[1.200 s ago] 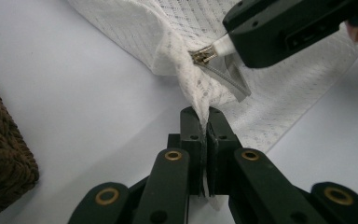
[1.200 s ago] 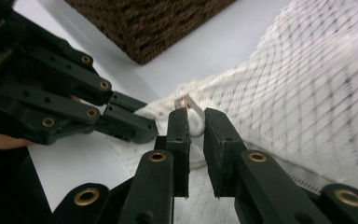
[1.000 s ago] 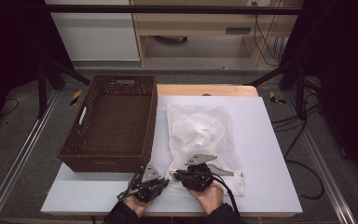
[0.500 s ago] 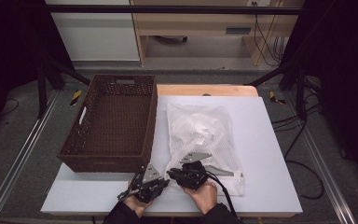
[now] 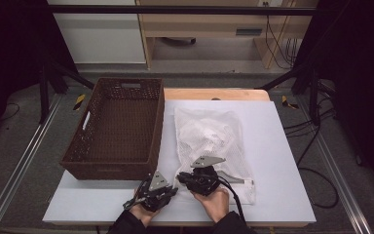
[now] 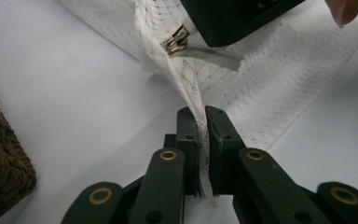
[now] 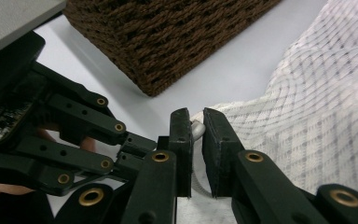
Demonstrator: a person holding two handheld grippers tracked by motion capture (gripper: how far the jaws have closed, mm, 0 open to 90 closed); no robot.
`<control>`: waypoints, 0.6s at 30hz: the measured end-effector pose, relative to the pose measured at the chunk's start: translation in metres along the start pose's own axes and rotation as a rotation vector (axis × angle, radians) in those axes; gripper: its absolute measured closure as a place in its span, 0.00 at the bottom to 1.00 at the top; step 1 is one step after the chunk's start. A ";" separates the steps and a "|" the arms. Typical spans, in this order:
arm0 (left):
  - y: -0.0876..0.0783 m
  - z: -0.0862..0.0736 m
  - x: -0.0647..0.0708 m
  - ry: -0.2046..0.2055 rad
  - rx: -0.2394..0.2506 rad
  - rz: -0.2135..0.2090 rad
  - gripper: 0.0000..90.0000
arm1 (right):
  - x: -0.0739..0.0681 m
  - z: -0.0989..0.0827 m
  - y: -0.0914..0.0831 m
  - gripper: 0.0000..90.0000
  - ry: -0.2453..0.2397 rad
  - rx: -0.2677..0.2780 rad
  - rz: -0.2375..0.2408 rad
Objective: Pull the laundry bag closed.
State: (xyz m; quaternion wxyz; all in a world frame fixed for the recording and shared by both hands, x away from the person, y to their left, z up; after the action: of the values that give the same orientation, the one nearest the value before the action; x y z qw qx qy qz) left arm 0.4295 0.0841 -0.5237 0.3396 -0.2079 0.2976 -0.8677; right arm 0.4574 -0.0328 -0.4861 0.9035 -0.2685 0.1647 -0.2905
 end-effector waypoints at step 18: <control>-0.001 -0.001 0.000 0.007 0.002 0.001 0.94 | 0.005 -0.016 -0.005 0.92 0.063 -0.075 -0.003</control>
State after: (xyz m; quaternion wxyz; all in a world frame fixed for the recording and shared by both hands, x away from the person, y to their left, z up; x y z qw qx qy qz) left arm 0.4288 0.0849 -0.5242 0.3390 -0.2045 0.2982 -0.8685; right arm 0.4522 -0.0454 -0.4965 0.8868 -0.2934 0.2033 -0.2936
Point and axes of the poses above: each handheld gripper's, and its own axes: y roughly forward along the jaws, z roughly out of its top, x roughly to its right, the point moved 6 cm from there along y, roughly forward along the jaws, and after that the axes turned 6 degrees about -y, right-handed, at the moved point
